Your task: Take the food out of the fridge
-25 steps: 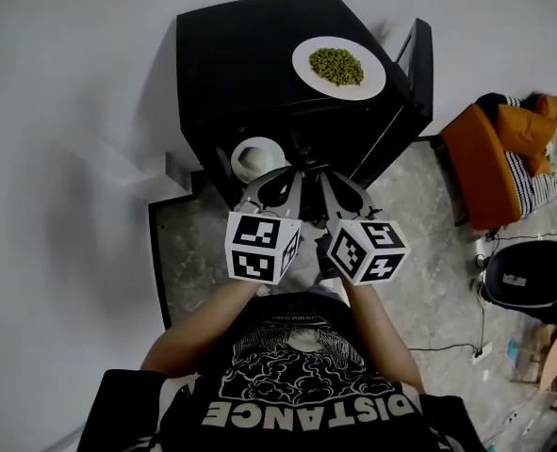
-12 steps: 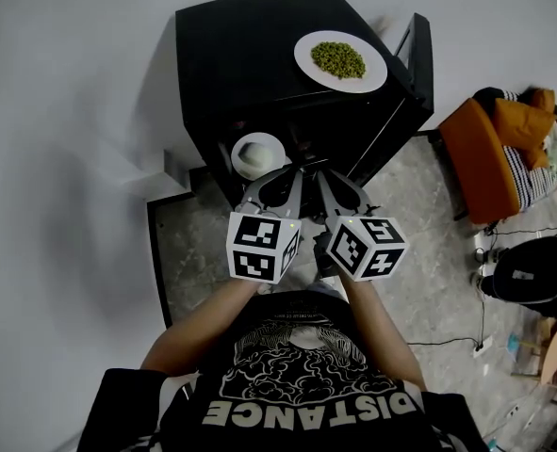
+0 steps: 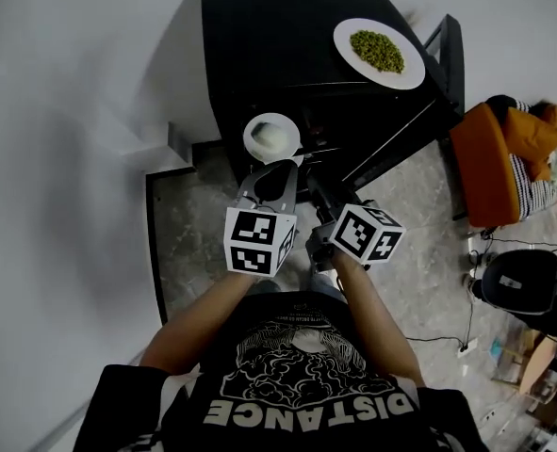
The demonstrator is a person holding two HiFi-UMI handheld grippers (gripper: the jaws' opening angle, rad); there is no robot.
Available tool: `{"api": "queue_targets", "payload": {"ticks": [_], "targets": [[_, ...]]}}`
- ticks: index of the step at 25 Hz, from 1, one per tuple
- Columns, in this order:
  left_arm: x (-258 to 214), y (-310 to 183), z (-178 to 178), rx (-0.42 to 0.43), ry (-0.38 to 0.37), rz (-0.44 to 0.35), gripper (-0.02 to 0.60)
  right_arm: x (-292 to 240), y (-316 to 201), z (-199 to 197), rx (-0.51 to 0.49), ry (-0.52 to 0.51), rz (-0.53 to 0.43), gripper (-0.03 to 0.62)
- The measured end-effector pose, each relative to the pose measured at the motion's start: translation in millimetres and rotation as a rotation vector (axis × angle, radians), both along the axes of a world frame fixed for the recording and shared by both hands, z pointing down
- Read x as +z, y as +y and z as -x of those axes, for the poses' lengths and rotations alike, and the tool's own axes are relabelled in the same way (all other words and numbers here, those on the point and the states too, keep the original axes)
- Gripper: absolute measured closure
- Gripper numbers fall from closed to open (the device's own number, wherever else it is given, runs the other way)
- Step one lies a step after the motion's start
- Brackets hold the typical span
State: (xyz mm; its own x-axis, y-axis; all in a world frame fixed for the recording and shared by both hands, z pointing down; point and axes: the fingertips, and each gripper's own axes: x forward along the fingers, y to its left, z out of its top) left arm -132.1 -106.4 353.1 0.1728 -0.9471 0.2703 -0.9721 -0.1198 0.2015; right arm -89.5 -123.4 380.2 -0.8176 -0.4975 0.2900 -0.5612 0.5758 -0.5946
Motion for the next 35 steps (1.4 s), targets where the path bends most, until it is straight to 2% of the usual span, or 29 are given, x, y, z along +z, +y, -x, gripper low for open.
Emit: {"api": "queue_targets", "payload": {"ticks": [7, 13, 16, 17, 19, 20, 35], "targets": [[20, 10, 30, -0.067, 0.043, 0.007, 0.580, 43, -3, 32, -0.033, -0.091, 0.179, 0.585], [44, 15, 41, -0.089, 0.067, 0.031, 0.580, 88, -14, 46, -0.003, -0.151, 0.306, 0.585], [56, 18, 43, -0.104, 0.079, 0.047, 0.580, 118, -16, 51, 0.013, -0.167, 0.405, 0.583], [59, 18, 43, -0.109, 0.082, 0.047, 0.580, 127, -17, 53, 0.014, -0.185, 0.445, 0.577], [64, 19, 43, -0.115, 0.084, 0.046, 0.580, 141, -18, 59, 0.014, -0.231, 0.516, 0.506], [66, 20, 43, -0.118, 0.083, 0.048, 0.580, 147, -19, 60, 0.017, -0.250, 0.541, 0.499], [104, 30, 31, -0.190, 0.071, 0.124, 0.580, 203, -59, 80, 0.083, -0.415, 0.724, 0.500]]}}
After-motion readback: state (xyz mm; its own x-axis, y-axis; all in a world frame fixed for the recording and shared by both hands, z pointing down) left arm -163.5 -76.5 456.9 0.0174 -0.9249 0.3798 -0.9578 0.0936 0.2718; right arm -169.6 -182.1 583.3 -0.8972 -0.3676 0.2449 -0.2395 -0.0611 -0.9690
